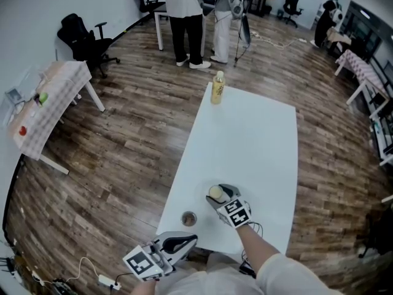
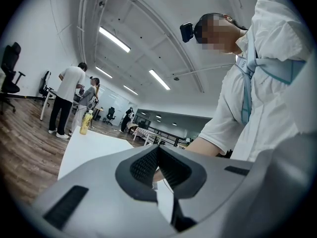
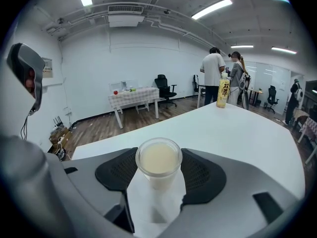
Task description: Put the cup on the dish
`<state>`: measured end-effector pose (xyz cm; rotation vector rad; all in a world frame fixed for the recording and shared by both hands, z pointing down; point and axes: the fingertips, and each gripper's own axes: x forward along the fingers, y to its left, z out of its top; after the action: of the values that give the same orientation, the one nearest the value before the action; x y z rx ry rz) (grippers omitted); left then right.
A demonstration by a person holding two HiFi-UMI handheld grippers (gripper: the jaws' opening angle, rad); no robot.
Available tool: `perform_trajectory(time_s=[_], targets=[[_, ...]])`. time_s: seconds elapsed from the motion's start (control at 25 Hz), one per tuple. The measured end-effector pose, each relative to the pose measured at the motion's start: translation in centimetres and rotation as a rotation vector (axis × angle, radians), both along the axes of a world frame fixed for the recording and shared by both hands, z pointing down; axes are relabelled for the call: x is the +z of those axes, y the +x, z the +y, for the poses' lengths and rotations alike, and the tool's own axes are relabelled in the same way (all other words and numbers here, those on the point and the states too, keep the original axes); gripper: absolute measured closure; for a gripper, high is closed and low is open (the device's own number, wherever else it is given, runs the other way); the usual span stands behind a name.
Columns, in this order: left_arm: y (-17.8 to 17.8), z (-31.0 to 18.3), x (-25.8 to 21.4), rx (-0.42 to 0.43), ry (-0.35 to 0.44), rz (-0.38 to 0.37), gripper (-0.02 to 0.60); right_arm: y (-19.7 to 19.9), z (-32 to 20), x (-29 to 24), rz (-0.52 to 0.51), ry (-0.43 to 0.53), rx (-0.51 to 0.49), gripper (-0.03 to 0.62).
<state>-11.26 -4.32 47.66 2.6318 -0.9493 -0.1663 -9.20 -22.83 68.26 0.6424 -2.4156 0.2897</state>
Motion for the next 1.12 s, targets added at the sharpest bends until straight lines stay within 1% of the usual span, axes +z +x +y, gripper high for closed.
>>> perform_trajectory(time_s=[0.36,0.72,0.84,1.12], targets=[[0.1,-0.3,-0.4,0.02,0.011,-0.004,0.58,-0.1,0.3,-0.2,-0.008,0.002,-0.019,0.304],[0.2,-0.6,-0.8,0.038,0.024,0.007,0.58,1.1,1.0,-1.7,-0.062,0.02,0.003,0.295],[0.6,-0.7,-0.7,0.058,0.022,-0.003,0.581,1.7,1.5,-2.0,-0.07,0.016,0.011,0.293],[1.5,-1.0,-1.1,0.093,0.033,0.0,0.58,2.7,2.4,-3.4,-0.109,0.025,0.036,0.293]])
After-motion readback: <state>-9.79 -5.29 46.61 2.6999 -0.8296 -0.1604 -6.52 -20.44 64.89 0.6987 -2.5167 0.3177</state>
